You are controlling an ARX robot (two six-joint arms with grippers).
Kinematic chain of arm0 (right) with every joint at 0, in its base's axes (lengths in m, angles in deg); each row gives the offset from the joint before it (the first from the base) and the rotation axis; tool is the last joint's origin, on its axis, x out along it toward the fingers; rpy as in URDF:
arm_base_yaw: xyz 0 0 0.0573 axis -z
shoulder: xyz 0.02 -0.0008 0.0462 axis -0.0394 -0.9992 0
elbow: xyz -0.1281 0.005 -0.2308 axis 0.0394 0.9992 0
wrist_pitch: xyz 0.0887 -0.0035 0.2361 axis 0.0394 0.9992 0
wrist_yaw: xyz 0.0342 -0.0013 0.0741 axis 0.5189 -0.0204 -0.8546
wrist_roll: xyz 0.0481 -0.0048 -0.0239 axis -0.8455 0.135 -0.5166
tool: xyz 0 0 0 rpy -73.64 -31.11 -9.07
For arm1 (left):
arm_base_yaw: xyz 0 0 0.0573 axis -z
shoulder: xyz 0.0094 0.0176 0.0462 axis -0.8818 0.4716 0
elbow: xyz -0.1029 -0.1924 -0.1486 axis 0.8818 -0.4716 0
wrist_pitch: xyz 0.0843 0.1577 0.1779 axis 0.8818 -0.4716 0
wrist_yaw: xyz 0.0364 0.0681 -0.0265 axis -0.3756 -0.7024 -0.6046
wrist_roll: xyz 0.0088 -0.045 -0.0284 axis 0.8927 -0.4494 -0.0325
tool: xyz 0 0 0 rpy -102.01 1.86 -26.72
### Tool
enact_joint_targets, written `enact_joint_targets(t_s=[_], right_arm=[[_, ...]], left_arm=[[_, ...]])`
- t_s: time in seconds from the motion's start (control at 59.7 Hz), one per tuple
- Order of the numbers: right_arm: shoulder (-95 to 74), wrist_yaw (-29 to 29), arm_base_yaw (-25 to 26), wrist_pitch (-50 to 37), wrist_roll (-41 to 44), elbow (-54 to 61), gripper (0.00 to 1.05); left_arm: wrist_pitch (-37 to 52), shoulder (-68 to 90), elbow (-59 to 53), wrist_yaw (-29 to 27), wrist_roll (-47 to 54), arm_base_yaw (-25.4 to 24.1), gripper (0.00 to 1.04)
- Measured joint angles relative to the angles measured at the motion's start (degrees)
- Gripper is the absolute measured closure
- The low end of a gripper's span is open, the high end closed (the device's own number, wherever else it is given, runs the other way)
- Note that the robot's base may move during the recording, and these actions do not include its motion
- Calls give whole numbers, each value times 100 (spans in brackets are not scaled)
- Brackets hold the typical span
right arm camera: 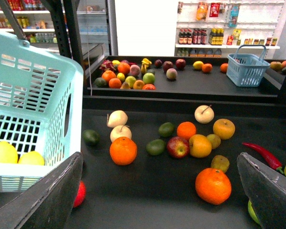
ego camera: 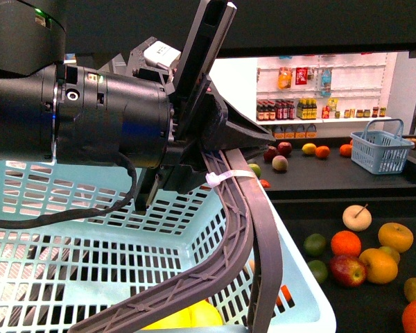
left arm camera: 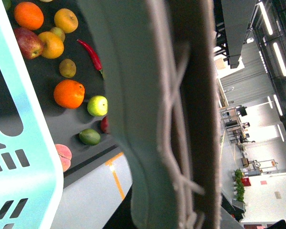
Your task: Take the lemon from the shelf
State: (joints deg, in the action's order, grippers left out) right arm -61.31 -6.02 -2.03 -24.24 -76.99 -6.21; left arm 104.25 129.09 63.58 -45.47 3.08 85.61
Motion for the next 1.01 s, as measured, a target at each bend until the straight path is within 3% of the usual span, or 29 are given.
enact_joint_targets(t_s=[0.134,0.168,0.218,0.268,0.419,0.536,0.721,1.005], right_arm=[[0,0,0,0,0,0,7],[0,0,0,0,0,0,7],[0,-2,0,0,0,0,7],[2,0,0,0,0,0,7],[4,-2,0,0,0,0,7],[4,-2,0,0,0,0,7],[4,-2,0,0,0,0,7],[4,0,0,0,0,0,7]], left_arm=[[33,0,0,-116,-26,4,98],[142,0,-2,-367,-122,15,98],[286,0,4,-1222,-389,24,98],[358,22,66,-1543,-461,-70,98],[1036,214,205,-2057,-944,-516,98],[2175,365,205,-2479,-1810,-1152,98],[3390,494,203,-2750,-2782,-2037,98],[4376,966,46,-2546,-3556,-3311,98]])
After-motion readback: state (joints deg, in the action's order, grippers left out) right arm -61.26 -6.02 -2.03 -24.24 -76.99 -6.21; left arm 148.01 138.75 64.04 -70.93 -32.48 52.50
